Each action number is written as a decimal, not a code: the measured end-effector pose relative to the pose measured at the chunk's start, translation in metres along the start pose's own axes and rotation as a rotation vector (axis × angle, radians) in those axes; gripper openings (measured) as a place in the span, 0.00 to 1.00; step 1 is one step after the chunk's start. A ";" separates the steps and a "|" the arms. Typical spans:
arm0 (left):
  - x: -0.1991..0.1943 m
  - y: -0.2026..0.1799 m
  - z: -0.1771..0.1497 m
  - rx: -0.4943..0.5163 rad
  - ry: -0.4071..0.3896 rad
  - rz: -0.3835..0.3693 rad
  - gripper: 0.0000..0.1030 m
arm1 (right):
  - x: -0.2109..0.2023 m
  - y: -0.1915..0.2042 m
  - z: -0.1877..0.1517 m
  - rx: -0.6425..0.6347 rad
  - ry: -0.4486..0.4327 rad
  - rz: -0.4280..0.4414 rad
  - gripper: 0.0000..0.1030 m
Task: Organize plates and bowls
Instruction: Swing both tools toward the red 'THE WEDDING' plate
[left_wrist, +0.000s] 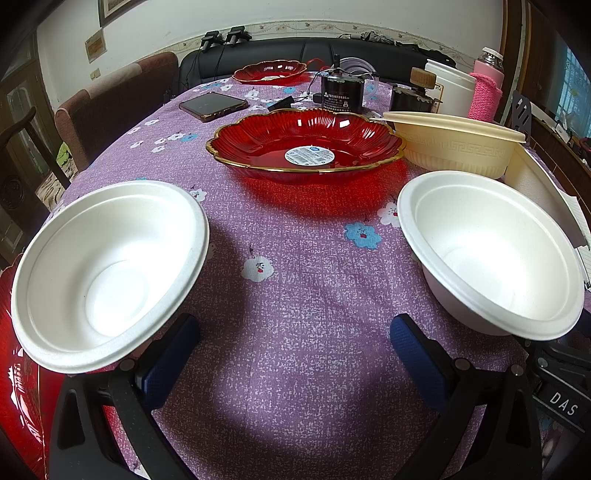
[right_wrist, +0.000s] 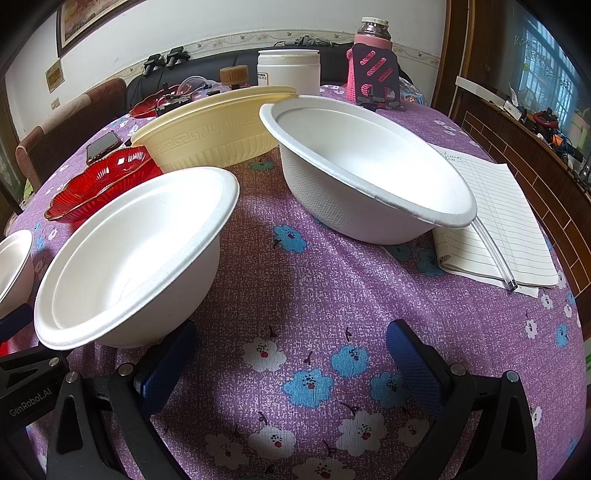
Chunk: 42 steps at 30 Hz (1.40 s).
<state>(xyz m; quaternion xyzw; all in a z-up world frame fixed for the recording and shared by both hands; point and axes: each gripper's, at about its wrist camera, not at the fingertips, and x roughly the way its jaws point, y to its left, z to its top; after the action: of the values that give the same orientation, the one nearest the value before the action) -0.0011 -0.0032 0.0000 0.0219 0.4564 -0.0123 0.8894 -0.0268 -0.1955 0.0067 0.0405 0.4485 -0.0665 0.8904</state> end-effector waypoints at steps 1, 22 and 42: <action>0.000 0.000 0.000 0.000 0.000 0.000 1.00 | 0.000 -0.001 -0.001 0.003 0.001 -0.002 0.99; -0.015 0.000 -0.012 0.072 0.093 -0.082 1.00 | -0.025 -0.007 -0.029 -0.008 0.110 0.000 0.99; -0.274 0.103 -0.077 0.085 -0.687 -0.079 1.00 | -0.218 0.000 -0.082 -0.108 -0.437 -0.113 0.99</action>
<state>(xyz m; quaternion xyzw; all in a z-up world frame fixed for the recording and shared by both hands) -0.2193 0.1038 0.1801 0.0358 0.1298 -0.0720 0.9883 -0.2203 -0.1671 0.1337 -0.0476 0.2496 -0.0996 0.9620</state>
